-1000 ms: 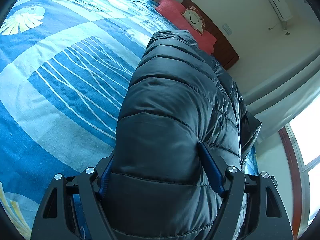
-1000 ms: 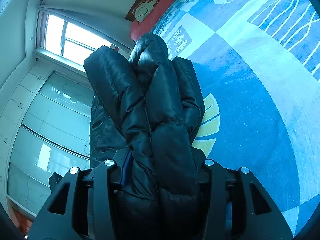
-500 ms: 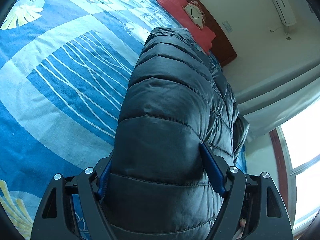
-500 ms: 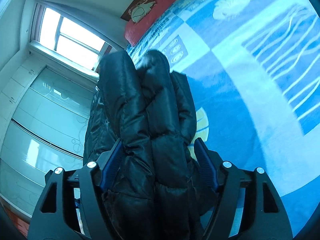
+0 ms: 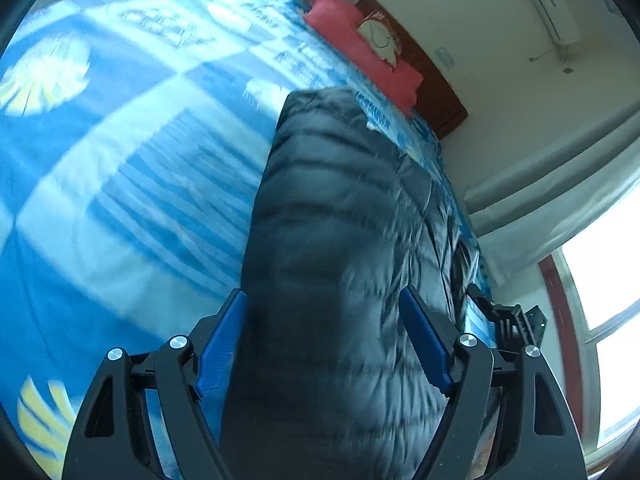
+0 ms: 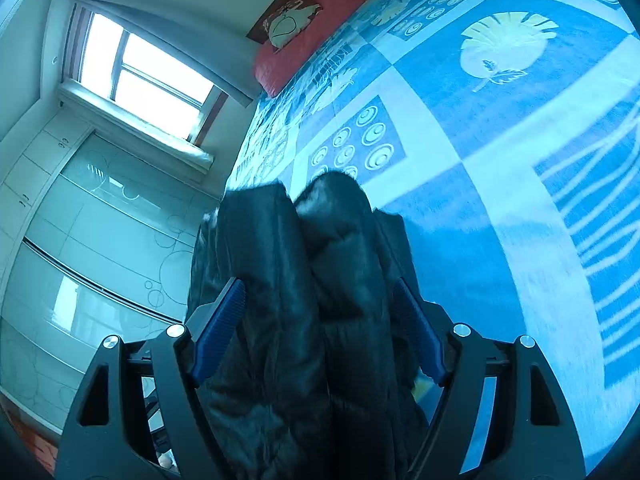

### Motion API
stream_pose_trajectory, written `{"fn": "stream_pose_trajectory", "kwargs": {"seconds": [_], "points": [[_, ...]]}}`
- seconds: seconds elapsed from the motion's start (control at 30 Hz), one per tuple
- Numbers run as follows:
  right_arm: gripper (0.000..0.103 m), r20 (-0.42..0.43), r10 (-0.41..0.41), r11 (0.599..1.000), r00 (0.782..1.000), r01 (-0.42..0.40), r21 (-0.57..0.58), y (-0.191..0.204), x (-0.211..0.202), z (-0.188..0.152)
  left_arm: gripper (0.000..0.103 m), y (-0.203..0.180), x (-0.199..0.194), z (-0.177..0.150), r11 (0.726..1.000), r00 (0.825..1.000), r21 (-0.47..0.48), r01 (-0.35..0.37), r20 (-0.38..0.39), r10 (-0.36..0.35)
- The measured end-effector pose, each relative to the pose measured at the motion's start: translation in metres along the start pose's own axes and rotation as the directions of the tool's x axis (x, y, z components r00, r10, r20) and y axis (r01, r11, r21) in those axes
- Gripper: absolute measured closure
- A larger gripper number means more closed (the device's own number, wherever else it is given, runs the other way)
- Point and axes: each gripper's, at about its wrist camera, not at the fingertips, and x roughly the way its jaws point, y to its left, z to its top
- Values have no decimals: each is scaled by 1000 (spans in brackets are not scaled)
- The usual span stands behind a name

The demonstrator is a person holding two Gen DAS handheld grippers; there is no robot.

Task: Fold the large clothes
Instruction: 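Lay the bundle down on the bed and open both tools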

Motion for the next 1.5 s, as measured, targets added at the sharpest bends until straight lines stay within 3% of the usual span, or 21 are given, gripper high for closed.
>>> {"fn": "stream_pose_trajectory", "kwargs": {"seconds": [0.07, 0.13, 0.2, 0.4, 0.53, 0.73, 0.9, 1.0, 1.27, 1.5], "points": [[28, -24, -6, 1000, 1000, 7, 14, -1, 8, 5, 26, -1, 12, 10, 1000, 1000, 15, -8, -8, 9], [45, -57, -12, 999, 998, 14, 46, -9, 18, 7, 26, -4, 28, 18, 999, 999, 37, -25, -34, 26], [53, -68, -11, 997, 998, 16, 75, -17, 23, 8, 25, -6, 40, 20, 996, 998, 74, -51, -37, 54], [60, -56, 6, 992, 998, 1, 123, -41, 30, -1, 21, -11, 62, 18, 985, 993, 146, -93, -53, 102], [60, -45, 76, 978, 996, -66, 198, -58, 34, -7, 19, -3, 71, 18, 988, 994, 128, -85, -58, 93], [57, -38, 83, 977, 996, -73, 201, -55, 30, -9, 19, -3, 70, 18, 988, 994, 128, -82, -59, 90], [47, -8, 104, 972, 995, -100, 212, -60, 24, -8, 18, -3, 67, 19, 986, 994, 137, -90, -57, 98], [39, 12, 78, 974, 997, -79, 210, -58, 14, -10, 18, -5, 62, 18, 985, 993, 145, -94, -55, 103], [38, 46, -10, 980, 999, 0, 200, -50, -24, -26, 18, -8, 49, 12, 984, 991, 130, -119, -50, 127], [38, 85, -221, 960, 972, 201, 194, -52, -72, -54, 18, -20, 27, -5, 971, 986, 182, -152, -38, 162]]}}
